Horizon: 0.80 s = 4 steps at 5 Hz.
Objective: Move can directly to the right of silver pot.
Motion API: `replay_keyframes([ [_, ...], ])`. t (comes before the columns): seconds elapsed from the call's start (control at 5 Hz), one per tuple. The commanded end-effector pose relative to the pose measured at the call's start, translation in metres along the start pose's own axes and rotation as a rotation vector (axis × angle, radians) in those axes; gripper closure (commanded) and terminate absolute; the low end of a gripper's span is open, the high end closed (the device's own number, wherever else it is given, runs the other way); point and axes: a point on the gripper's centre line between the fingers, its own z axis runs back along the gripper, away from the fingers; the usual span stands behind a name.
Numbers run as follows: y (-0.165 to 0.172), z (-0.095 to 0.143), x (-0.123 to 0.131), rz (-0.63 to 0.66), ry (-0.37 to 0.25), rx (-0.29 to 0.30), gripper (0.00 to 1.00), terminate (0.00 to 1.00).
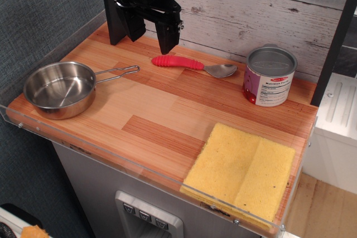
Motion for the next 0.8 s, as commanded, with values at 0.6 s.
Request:
replay_keyframes([
  [0.6,-0.084,0.014,0.047,-0.429,-0.114,-0.068,0.0,0.0],
])
